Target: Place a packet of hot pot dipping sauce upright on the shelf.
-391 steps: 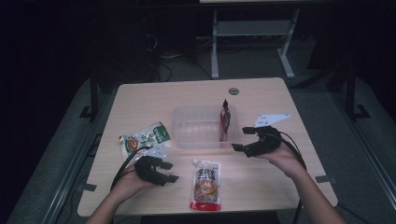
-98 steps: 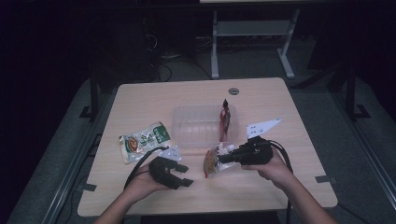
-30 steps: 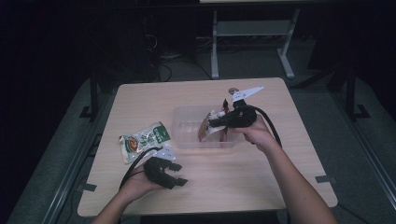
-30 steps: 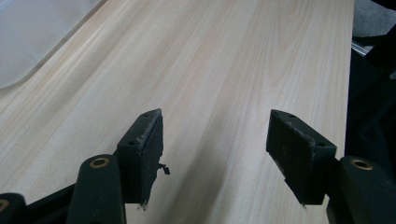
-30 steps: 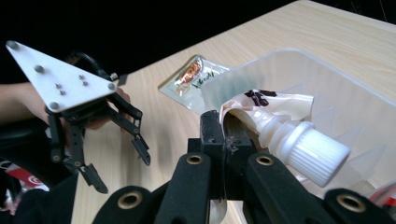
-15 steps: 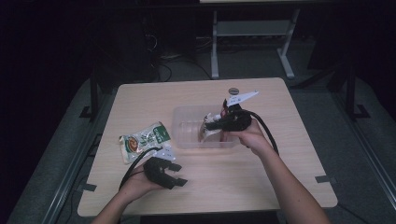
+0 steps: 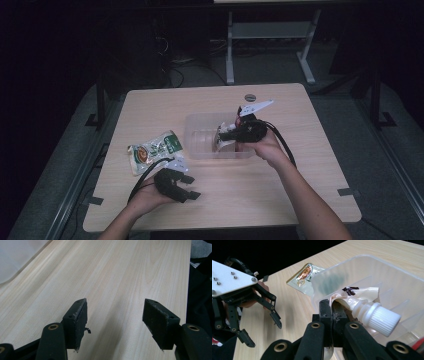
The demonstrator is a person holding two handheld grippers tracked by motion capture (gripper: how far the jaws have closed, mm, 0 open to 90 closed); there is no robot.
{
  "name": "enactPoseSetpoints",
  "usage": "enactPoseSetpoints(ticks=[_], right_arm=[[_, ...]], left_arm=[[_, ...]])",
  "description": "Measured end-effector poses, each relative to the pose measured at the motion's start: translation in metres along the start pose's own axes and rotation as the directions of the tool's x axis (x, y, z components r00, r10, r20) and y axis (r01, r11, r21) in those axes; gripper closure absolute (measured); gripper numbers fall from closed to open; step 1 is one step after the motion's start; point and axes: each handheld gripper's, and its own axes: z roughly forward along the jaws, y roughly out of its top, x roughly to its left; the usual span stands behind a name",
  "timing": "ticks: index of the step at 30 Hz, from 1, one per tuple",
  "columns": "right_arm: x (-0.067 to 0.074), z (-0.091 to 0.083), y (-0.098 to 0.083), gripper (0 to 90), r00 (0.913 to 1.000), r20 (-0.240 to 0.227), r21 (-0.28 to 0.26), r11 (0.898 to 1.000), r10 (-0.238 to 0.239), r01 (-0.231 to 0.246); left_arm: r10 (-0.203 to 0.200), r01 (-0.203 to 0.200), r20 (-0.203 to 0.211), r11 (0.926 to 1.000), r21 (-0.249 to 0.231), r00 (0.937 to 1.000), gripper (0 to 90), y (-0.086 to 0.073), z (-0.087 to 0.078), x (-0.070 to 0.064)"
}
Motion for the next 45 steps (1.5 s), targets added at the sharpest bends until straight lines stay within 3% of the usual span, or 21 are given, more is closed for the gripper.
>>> enactPoseSetpoints(ticks=[5, 10, 15, 18, 24, 33, 37, 45], right_arm=[[0.001, 0.0, -0.001, 88.1, 1.0, 0.009, -0.01, 1.0, 0.004, -0.004], [0.003, -0.005, 0.001, 78.1, 0.9998, 0.018, -0.04, 0.999, 0.004, -0.003], [0.006, -0.009, 0.003, 73.5, 0.9994, 0.034, -0.055, 0.998, -0.004, 0.006], [0.008, -0.017, 0.006, 70.2, 0.9978, 0.066, -0.076, 0.997, -0.013, 0.018], [0.013, -0.03, 0.011, 63.6, 0.9961, 0.084, -0.102, 0.994, -0.026, 0.035], [0.03, -0.04, 0.006, 49.8, 0.9933, 0.105, -0.044, 0.998, -0.049, 0.054], [0.04, -0.042, -0.003, 48.8, 0.9932, 0.092, -0.011, 0.997, -0.071, 0.072], [0.057, -0.047, -0.028, 42.2, 0.9891, 0.112, 0.043, 0.995, -0.096, 0.092]], left_arm=[[-0.002, 0.002, 0.002, 1.0, 0.002, 1.0, 36.1, 0.0, 0.002, 0.0], [-0.003, 0.003, 0.003, 1.0, 0.002, 1.0, 36.1, 0.0, 0.002, 0.001], [-0.006, 0.006, 0.001, 1.0, -0.001, 1.0, 36.1, 0.0, 0.001, 0.001], [-0.012, 0.012, 0.004, 0.9998, -0.013, 0.9999, 36.1, 0.0, 0.001, 0.001], [-0.011, 0.011, -0.002, 0.9999, -0.007, 0.9999, 36.1, 0.0, -0.001, 0.002], [-0.013, 0.013, -0.01, 0.9998, -0.016, 0.9999, 36.1, 0.0, -0.006, 0.004], [-0.02, 0.02, -0.01, 0.9997, -0.013, 0.9998, 36.1, -0.001, -0.006, 0.004], [-0.018, 0.018, -0.012, 0.9996, -0.024, 0.9998, 35.7, -0.001, -0.004, 0.004]])
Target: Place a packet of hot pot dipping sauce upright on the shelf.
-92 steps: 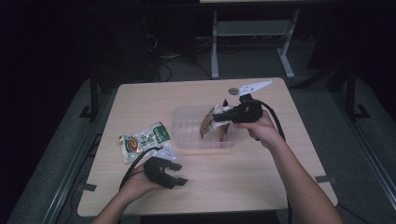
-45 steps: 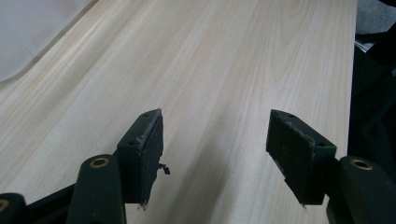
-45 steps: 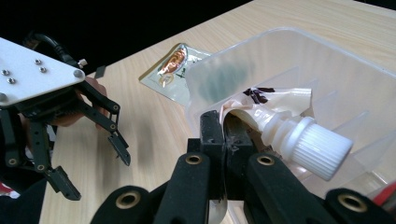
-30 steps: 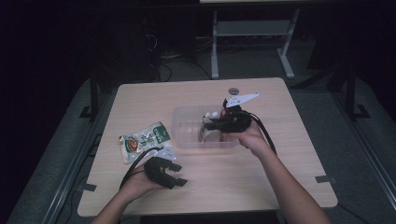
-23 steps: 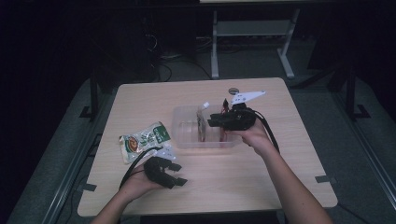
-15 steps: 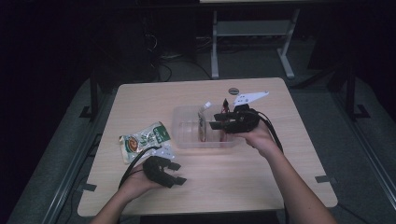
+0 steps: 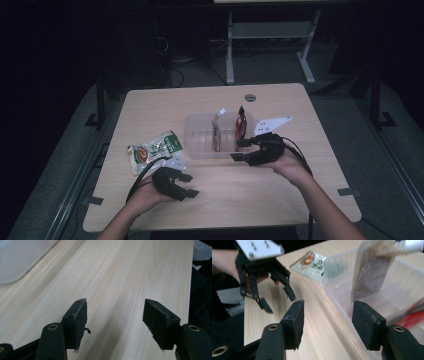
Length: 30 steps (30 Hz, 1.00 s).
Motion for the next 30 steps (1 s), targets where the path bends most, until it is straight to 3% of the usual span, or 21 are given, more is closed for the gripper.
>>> enactPoseSetpoints(ticks=[10, 21, 25, 30], right_arm=[[0.009, -0.003, -0.031, 38.7, 0.9997, 0.022, 0.05, 0.999, 0.01, -0.011], [0.019, 0.002, -0.07, 35.6, 0.996, 0.09, 0.149, 0.989, 0.003, -0.016], [0.02, 0.002, -0.077, 35.1, 0.9941, 0.108, 0.184, 0.983, -0.016, -0.004], [0.02, 0.006, -0.077, 32.7, 0.995, 0.1, 0.195, 0.981, -0.005, -0.015]], left_arm=[[-0.005, 0.005, 0.004, 1.0, 0.002, 1.0, 34.7, 0.0, 0.001, 0.0], [0.009, -0.009, 0.017, 0.9994, 0.032, 0.9998, 34.9, -0.001, 0.01, -0.006], [0.011, -0.011, 0.019, 0.9991, 0.04, 0.9998, 35.0, 0.0, 0.011, -0.007], [0.023, -0.023, 0.01, 0.9984, 0.051, 0.9997, 36.1, 0.0, 0.01, -0.006]])
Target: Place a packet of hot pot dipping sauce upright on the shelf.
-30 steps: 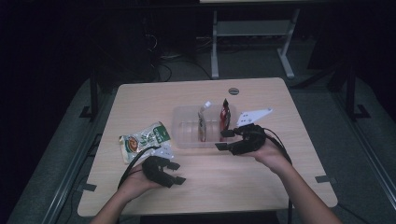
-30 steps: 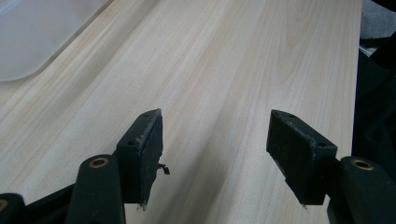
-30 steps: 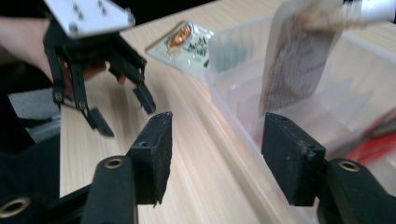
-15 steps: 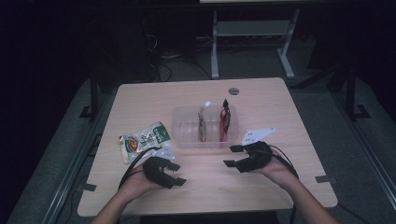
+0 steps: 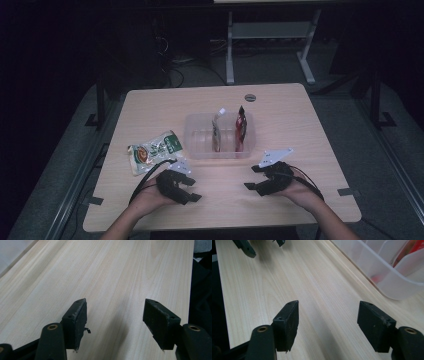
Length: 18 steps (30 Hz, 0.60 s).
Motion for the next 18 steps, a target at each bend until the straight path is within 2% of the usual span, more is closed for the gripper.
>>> enactPoseSetpoints(ticks=[6, 8, 11, 14, 15, 17, 18], right_arm=[[0.0, 0.002, 0.0, 29.9, 0.9999, -0.01, -0.001, 1.0, 0.013, -0.013], [0.0, 0.003, 0.0, 28.7, 0.9999, -0.002, -0.001, 1.0, 0.013, -0.013], [0.0, 0.005, -0.001, 28.0, 1.0, 0.005, 0.007, 1.0, 0.008, -0.008], [0.001, 0.006, -0.001, 27.5, 1.0, 0.005, 0.01, 1.0, 0.008, -0.008], [0.001, 0.006, -0.001, 27.5, 1.0, 0.006, 0.011, 1.0, 0.007, -0.007], [0.001, 0.006, -0.001, 27.4, 1.0, 0.007, 0.012, 1.0, 0.003, -0.003], [0.001, 0.006, -0.001, 27.4, 1.0, 0.007, 0.012, 1.0, 0.003, -0.003]], left_arm=[[-0.031, 0.031, -0.016, 0.9993, -0.019, 0.9994, 40.1, -0.001, -0.008, 0.007], [-0.042, 0.041, -0.049, 0.9988, -0.025, 0.9979, 43.5, 0.0, -0.018, 0.013], [-0.055, 0.053, -0.078, 0.9982, -0.03, 0.9954, 53.5, 0.0, -0.03, 0.022], [-0.088, 0.084, -0.126, 0.9957, -0.04, 0.9881, 64.4, 0.0, -0.043, 0.034], [-0.112, 0.105, -0.138, 0.9928, -0.057, 0.9841, 68.6, 0.0, -0.047, 0.038], [-0.134, 0.123, -0.171, 0.99, -0.069, 0.9762, 75.4, 0.0, -0.056, 0.049], [-0.134, 0.123, -0.171, 0.99, -0.069, 0.9762, 77.9, 0.0, -0.056, 0.049]])
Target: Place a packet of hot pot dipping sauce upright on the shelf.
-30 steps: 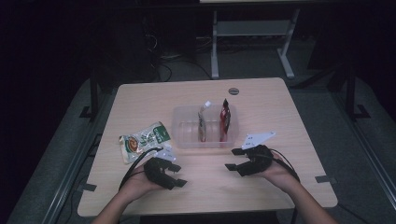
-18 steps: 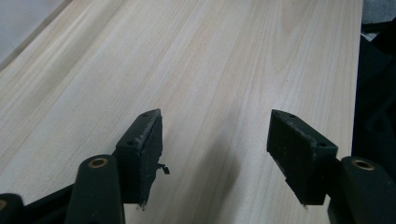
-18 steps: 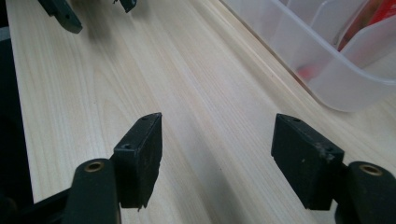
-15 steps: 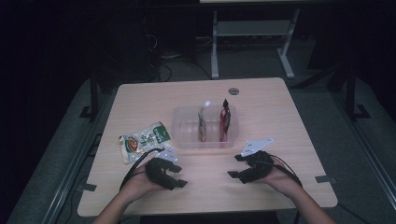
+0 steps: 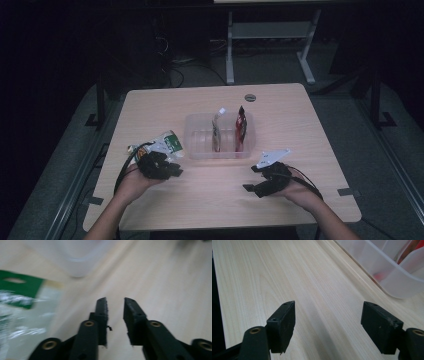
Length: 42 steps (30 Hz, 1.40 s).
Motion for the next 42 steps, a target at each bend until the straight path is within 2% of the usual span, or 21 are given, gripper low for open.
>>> enactPoseSetpoints(ticks=[2, 5, 6, 7, 10, 12, 16, 17, 19, 23, 26, 27, 30, 32, 37, 41, 42], right_arm=[[0.0, 0.0, 0.0, 27.2, 1.0, 0.001, 0.001, 1.0, 0.0, 0.0], [-0.001, 0.0, 0.0, 27.1, 1.0, 0.003, -0.003, 1.0, 0.007, -0.007], [-0.001, 0.0, 0.0, 27.1, 1.0, 0.003, -0.003, 1.0, 0.007, -0.007], [-0.001, 0.001, 0.0, 27.0, 1.0, 0.004, -0.003, 1.0, 0.007, -0.007], [-0.002, 0.001, 0.0, 27.0, 1.0, 0.009, 0.001, 1.0, 0.003, -0.003], [-0.002, 0.001, 0.0, 27.0, 1.0, 0.008, -0.001, 1.0, 0.004, -0.004], [-0.002, 0.002, -0.001, 27.0, 1.0, 0.007, 0.001, 1.0, 0.007, -0.007], [-0.002, 0.002, -0.001, 27.0, 0.9999, 0.008, 0.003, 1.0, 0.007, -0.007], [-0.003, 0.003, -0.001, 27.0, 1.0, 0.008, 0.005, 1.0, 0.006, -0.006], [-0.003, 0.004, -0.001, 27.0, 1.0, 0.003, 0.009, 1.0, 0.007, -0.007], [-0.003, 0.004, -0.001, 27.0, 1.0, 0.003, 0.009, 1.0, 0.0, 0.0], [-0.003, 0.004, -0.001, 27.0, 1.0, 0.004, 0.009, 1.0, -0.001, 0.001], [-0.004, 0.003, -0.001, 27.0, 1.0, 0.008, 0.008, 1.0, 0.005, -0.005], [-0.005, 0.003, -0.001, 27.0, 0.9999, 0.009, 0.002, 1.0, 0.008, -0.008], [-0.005, 0.002, -0.002, 27.0, 0.9999, 0.011, 0.001, 1.0, 0.001, -0.001], [-0.006, 0.001, -0.002, 27.0, 0.9999, 0.012, 0.003, 1.0, 0.01, -0.01], [-0.006, 0.001, -0.002, 27.0, 0.9999, 0.013, 0.001, 1.0, 0.006, -0.006]], left_arm=[[-0.043, 0.042, -0.046, 0.9989, -0.019, 0.998, 82.8, 0.001, -0.009, 0.019], [-0.059, 0.058, -0.106, 0.9982, -0.012, 0.9926, 88.4, 0.002, -0.015, 0.036], [-0.059, 0.058, -0.106, 0.9982, -0.012, 0.9926, 89.6, 0.002, -0.015, 0.036], [-0.074, 0.074, -0.149, 0.9972, -0.007, 0.9861, 89.7, 0.003, -0.016, 0.049], [-0.101, 0.1, -0.206, 0.9949, -0.014, 0.9733, 89.7, 0.005, -0.019, 0.071], [-0.131, 0.127, -0.236, 0.9914, -0.031, 0.963, 89.7, 0.006, -0.018, 0.082], [-0.144, 0.147, -0.319, 0.989, -0.015, 0.9366, 89.7, 0.007, -0.014, 0.105], [-0.151, 0.154, -0.33, 0.988, -0.017, 0.932, 89.7, 0.007, -0.012, 0.11], [-0.167, 0.168, -0.343, 0.9855, -0.027, 0.9244, 89.7, 0.004, -0.009, 0.12], [-0.185, 0.197, -0.377, 0.9804, -0.008, 0.9075, 89.8, -0.004, -0.001, 0.133], [-0.179, 0.203, -0.392, 0.979, 0.019, 0.9021, 89.8, -0.008, 0.003, 0.135], [-0.19, 0.212, -0.391, 0.9772, 0.013, 0.9005, 89.8, -0.008, 0.003, 0.134], [-0.178, 0.2, -0.391, 0.9798, 0.016, 0.9032, 89.8, -0.009, 0.003, 0.133], [-0.167, 0.188, -0.372, 0.9819, 0.021, 0.9131, 89.8, -0.011, 0.003, 0.131], [-0.15, 0.17, -0.335, 0.9849, 0.032, 0.9301, 89.8, -0.014, 0.0, 0.124], [-0.142, 0.165, -0.312, 0.9851, 0.049, 0.9394, 89.8, -0.016, -0.004, 0.116], [-0.142, 0.165, -0.312, 0.9851, 0.049, 0.9394, 89.8, -0.016, -0.004, 0.116]])
